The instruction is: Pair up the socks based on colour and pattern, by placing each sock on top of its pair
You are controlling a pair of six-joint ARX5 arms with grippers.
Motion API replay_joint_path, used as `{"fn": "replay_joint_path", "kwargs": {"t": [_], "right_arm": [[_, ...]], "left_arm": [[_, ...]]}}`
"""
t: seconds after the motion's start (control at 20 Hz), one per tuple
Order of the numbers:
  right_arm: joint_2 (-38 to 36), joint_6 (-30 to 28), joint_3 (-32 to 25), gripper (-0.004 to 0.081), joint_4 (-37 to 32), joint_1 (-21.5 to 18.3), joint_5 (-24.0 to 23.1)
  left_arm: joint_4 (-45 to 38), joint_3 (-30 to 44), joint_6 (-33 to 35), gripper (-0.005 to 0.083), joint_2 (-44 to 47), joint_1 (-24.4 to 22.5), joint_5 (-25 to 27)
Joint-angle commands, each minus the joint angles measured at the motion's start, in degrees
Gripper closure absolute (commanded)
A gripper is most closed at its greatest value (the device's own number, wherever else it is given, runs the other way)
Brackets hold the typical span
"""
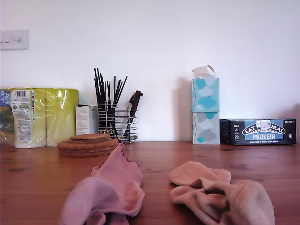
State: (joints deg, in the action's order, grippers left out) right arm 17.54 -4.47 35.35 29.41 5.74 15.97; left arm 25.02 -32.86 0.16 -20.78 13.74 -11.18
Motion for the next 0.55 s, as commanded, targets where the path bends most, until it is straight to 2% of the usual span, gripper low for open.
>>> {"fn": "replay_joint_path", "kwargs": {"t": [0.0,0.5], "right_arm": [[0.7,0.1,-0.8,0.0783,1.9,0.2,0.0],[2.2,0.1,-0.8,0.0783,8.7,0.2,0.0]], "left_arm": [[1.7,0.4,-0.2,0.0796,-0.1,0.1,0.1],[7.2,0.4,-0.2,0.0796,-1.0,0.1,0.1]]}}
